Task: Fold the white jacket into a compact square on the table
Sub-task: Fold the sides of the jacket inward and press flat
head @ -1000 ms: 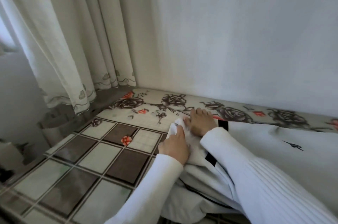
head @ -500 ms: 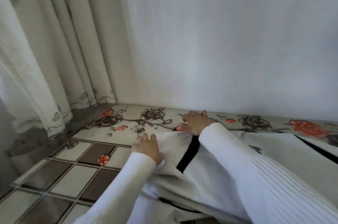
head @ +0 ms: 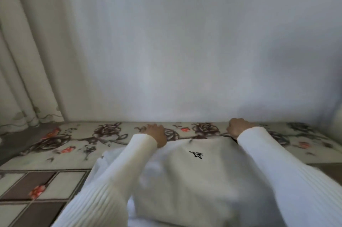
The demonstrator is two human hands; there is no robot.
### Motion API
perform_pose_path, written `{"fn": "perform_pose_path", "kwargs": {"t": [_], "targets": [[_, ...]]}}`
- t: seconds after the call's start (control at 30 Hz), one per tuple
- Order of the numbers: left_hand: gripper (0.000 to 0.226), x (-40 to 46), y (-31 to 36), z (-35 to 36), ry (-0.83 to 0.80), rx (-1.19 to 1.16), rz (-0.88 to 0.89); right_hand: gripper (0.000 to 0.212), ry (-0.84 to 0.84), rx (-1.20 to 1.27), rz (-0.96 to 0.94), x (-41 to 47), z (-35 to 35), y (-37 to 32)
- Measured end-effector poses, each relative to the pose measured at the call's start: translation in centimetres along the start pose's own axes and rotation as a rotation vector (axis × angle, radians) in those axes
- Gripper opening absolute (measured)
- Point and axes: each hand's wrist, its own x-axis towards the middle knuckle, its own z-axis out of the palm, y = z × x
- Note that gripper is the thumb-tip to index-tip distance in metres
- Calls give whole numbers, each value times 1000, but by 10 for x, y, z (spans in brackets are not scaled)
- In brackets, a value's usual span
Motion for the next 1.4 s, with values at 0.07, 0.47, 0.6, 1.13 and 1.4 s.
{"fn": "perform_pose_path", "kwargs": {"t": [0.07, 0.47, 0.6, 1.13, 1.4], "targets": [[46, 4, 17, 9, -28, 7, 25, 41, 11, 8, 54, 0, 9, 20], [48, 27, 34, 54, -53, -104, -83, 53, 22, 332, 409, -3, 70, 55], [47, 29, 33, 59, -1, -124, -82, 58, 97, 357, 399, -6, 79, 54], [39, 32, 23, 73, 189, 116, -212, 39, 227, 347, 400, -7, 91, 71], [45, 18, 16, 58, 118, -47, -168, 47, 324, 207, 304, -14, 66, 59]]}}
